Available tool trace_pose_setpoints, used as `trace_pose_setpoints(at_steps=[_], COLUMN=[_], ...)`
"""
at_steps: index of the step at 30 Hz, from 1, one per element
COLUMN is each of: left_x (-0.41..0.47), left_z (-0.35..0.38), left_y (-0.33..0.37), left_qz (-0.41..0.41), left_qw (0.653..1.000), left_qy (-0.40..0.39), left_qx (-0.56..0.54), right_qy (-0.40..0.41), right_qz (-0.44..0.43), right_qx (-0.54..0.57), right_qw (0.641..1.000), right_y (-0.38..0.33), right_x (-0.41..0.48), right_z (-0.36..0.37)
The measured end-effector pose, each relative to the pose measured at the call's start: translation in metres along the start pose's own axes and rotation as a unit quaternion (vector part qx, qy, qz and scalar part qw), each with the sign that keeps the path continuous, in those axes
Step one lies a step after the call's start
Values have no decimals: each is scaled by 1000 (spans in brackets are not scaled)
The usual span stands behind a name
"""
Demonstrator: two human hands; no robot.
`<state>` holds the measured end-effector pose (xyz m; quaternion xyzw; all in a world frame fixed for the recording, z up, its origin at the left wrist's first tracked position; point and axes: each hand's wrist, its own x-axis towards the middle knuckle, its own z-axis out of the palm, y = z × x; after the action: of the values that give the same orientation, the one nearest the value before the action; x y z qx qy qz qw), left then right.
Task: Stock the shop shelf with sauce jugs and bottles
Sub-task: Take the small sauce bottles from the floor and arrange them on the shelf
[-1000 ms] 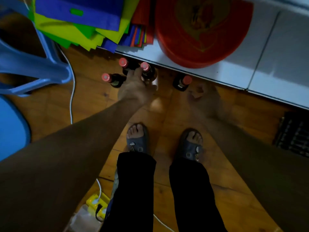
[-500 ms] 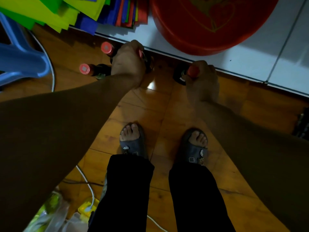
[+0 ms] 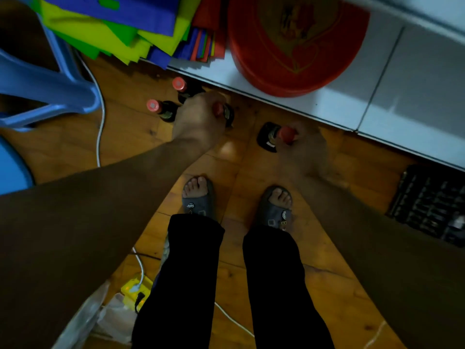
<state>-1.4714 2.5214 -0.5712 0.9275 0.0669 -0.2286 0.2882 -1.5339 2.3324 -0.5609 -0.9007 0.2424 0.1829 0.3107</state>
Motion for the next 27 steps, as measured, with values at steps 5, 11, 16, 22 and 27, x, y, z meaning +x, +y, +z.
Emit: trace_pose_setpoints(at_steps=[5,11,16,22,27], left_x=[-52,-121,-178,-225,-253], left_z=[-58,-150,-242,-338,-411], left_y=[41,112,180,248,294], left_qz=[28,63,120,189,247], left_qw=[999,996,989,974,957], left_qy=[10,24,73,101,128], left_qx=[-34,-56,-46,-78,-79], right_qy=[0,44,91,163,223], right_qz=[-27,-63,-97,-141,-200], right_qx=[10,24,59,92,97], right_qw=[1000,997,989,972,949], right_y=[-36,-95,-149,-209,-253], right_x=[-55,-128,-185,-236,-268], right_z=[-67,-160,-244,-337,-408])
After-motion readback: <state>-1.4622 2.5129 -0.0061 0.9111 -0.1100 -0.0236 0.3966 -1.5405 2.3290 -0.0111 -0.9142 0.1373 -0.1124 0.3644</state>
